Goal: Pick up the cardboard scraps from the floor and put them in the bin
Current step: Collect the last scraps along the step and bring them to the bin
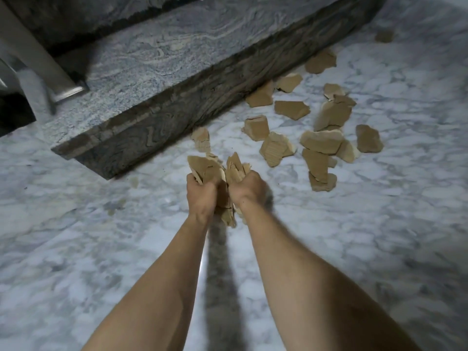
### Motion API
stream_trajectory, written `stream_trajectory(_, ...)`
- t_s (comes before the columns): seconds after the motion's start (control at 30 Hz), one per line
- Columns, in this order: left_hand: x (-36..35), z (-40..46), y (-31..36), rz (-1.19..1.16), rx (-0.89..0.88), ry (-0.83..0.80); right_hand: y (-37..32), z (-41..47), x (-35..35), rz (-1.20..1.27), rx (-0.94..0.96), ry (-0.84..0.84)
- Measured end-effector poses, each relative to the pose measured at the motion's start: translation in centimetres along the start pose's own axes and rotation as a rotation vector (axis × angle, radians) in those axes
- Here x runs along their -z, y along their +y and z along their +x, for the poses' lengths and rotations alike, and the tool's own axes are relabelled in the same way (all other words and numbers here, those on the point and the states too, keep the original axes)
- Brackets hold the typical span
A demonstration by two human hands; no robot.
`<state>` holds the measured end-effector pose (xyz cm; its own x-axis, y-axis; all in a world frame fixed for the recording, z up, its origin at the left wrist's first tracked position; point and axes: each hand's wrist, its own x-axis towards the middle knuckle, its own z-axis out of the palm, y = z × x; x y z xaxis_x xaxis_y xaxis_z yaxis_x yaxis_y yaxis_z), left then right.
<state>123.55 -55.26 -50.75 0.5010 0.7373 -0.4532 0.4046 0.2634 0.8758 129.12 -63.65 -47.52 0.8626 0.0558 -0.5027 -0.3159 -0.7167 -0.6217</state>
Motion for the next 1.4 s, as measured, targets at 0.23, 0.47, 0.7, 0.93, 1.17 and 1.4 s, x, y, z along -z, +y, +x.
stream_trajectory(0.23, 1.5, -4.5, 8.8, -0.018, 0.048, -0.154, -2.4, -2.5, 8.1, 0.269, -0.031, -0.188)
stream_trajectory(0.47, 2.1, -1.5, 11.8, 0.203, 0.055, -0.205, -5.0, 2.3, 12.3, 0.162, -0.062, -0.161)
stream_trajectory(0.7, -1.8, 7.1, 9.8, 0.184, 0.049, -0.178, -5.4, 9.6, 9.3, 0.045, -0.125, -0.093)
stream_trajectory(0.93, -3.9, 13.0, 9.3, 0.819, -0.012, -0.085, -3.1, 12.7, 6.1, -0.127, -0.165, 0.016)
stream_trajectory(1.17, -5.0, 13.2, 8.7, 0.808, -0.028, -0.046, -2.7, 11.1, 5.4, -0.284, -0.154, 0.128)
stream_trajectory(1.4, -4.6, 12.3, 10.1, 0.788, -0.025, -0.11, -4.1, 11.0, 6.2, -0.488, 0.002, 0.115)
